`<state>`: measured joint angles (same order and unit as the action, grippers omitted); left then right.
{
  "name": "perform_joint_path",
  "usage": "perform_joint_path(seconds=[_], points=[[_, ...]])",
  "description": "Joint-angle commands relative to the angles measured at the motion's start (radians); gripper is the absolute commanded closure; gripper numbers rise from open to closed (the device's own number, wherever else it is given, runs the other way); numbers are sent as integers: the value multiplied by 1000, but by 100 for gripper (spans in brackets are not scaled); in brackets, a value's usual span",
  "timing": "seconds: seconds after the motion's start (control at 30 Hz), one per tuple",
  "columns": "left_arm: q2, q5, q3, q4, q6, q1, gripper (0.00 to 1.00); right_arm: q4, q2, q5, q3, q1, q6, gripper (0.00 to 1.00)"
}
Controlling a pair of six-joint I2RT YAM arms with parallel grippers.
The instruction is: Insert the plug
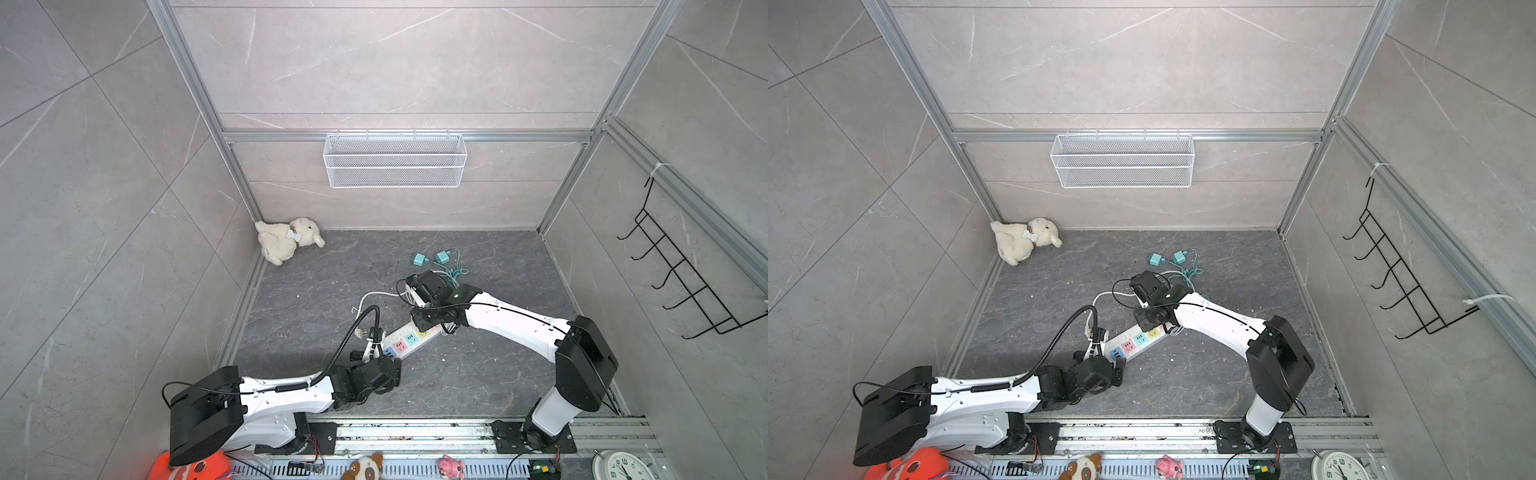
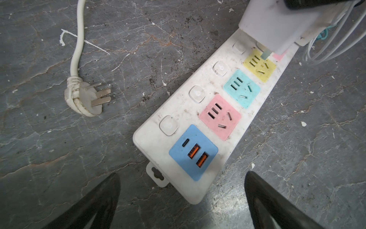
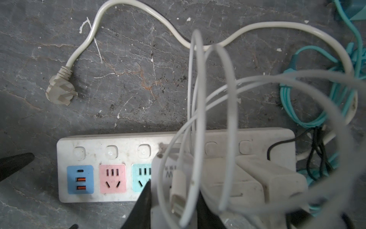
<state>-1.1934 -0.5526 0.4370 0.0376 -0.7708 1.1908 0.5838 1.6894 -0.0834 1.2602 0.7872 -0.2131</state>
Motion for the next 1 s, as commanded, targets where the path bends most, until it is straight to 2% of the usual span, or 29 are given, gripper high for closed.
perform_joint_path(seconds=[0.0, 0.47, 0.97], points=[[40, -54, 7, -18, 32, 4, 0, -37, 19, -23, -15, 7, 8, 89], [120, -114, 10, 11, 71, 4, 0, -76, 24, -55, -50, 7, -4, 89], [133, -135, 9, 15, 93, 4, 0, -90, 12, -94, -97, 9, -47, 89]])
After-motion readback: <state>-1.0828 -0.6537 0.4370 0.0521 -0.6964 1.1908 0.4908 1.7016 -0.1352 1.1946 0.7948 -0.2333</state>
